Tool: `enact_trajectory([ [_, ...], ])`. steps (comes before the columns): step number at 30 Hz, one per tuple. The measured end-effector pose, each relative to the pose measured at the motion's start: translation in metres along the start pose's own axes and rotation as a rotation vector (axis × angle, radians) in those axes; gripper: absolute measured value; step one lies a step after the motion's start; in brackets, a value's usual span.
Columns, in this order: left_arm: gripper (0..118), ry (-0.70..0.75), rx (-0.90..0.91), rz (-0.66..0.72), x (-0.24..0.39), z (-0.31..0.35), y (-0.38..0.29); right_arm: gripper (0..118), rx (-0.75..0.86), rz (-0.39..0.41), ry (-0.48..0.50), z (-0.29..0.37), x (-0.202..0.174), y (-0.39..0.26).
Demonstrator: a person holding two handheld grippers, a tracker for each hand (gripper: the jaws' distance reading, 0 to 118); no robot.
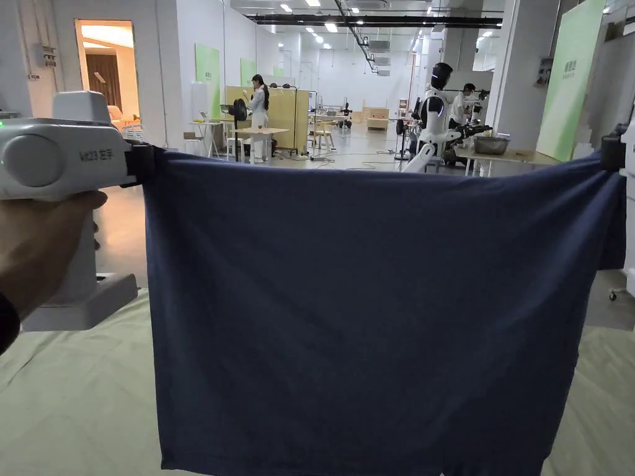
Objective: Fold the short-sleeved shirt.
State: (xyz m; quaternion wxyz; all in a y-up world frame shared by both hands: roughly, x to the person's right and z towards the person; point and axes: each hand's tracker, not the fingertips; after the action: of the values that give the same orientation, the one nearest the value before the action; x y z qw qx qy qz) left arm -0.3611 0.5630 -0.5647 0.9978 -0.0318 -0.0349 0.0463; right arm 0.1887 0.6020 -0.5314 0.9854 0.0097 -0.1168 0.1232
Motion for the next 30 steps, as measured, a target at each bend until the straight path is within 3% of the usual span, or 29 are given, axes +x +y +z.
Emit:
enact_trajectory([
  [8, 5, 0.004, -0.002, -0.035, 0.001, -0.017, -0.005, 4, 0.027, -0.030, 0.000, -0.014, -0.005, 0.004],
  [12, 5, -0.008, -0.064, -0.066, 0.002, -0.019, -0.034, 4, -0.024, -0.012, 0.024, -0.012, -0.012, -0.025],
  [17, 5, -0.020, -0.190, -0.032, 0.001, -0.023, -0.113, 4, -0.157, -0.032, 0.065, -0.006, -0.026, -0.102],
  [22, 5, -0.063, -0.338, 0.029, 0.000, -0.010, -0.206, 4, -0.282, 0.000, 0.096, 0.016, -0.040, -0.200],
  [28, 5, -0.134, -0.342, 0.163, -0.020, 0.053, -0.280, 4, -0.329, -0.137, 0.135, 0.087, -0.017, -0.281],
  [30, 5, -0.122, -0.348, 0.174, -0.030, 0.096, -0.301, 4, -0.348, -0.142, 0.145, 0.132, -0.006, -0.302],
])
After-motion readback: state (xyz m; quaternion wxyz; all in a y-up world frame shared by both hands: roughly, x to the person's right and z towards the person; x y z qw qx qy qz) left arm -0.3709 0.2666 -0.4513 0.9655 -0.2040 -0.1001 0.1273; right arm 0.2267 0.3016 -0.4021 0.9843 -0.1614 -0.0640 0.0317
